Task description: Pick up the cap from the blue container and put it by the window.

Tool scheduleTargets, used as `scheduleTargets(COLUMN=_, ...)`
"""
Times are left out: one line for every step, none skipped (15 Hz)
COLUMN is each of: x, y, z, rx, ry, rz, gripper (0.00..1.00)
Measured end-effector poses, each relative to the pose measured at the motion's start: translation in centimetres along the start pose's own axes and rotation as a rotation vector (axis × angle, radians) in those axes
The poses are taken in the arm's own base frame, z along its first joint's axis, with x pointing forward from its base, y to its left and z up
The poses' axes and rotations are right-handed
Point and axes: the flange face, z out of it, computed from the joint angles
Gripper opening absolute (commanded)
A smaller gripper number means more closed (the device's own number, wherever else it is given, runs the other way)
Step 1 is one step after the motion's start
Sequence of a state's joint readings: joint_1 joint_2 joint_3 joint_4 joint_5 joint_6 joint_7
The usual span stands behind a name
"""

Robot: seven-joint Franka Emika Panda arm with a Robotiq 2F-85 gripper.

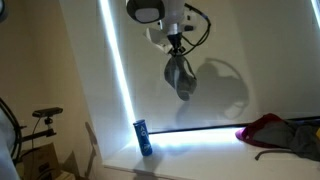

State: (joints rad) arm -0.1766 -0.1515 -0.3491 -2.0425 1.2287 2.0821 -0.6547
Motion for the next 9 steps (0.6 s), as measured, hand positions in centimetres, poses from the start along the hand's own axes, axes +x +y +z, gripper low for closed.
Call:
scheduleTargets(x=0.1, y=2.9, z=-0.7, rx=0.014, ry=0.047, rz=0.051, gripper=0.01)
scheduleTargets(x=0.1, y=6.0, z=-1.1, rx=0.029, ry=0.095, rz=0.103, gripper=0.01)
scheduleTargets(x=0.0, y=8.8, z=-1.2, rx=0.041, ry=0.143, rz=0.153, gripper=0.01)
scheduleTargets(x=-0.2, y=11.8, z=-1.2, rx=0.050, ry=0.191, rz=0.207, gripper=0.01)
scheduleTargets(x=-0.5, y=14.6, z=-1.1, rx=0.058, ry=0.237, rz=0.258, gripper=0.01)
scheduleTargets(x=-0.9, y=17.5, z=-0.9, rx=0.070, ry=0.284, rz=0.312, gripper=0.01)
scheduleTargets(x=-1.4, y=20.3, z=-0.7, rx=0.087, ry=0.330, rz=0.363, gripper=0.01)
scheduleTargets(x=-1.9, y=23.0, z=-0.3, rx=0.114, ry=0.373, rz=0.412, gripper=0.01)
scheduleTargets(x=-2.5, y=25.7, z=0.0, rx=0.150, ry=0.411, rz=0.458, gripper=0.01)
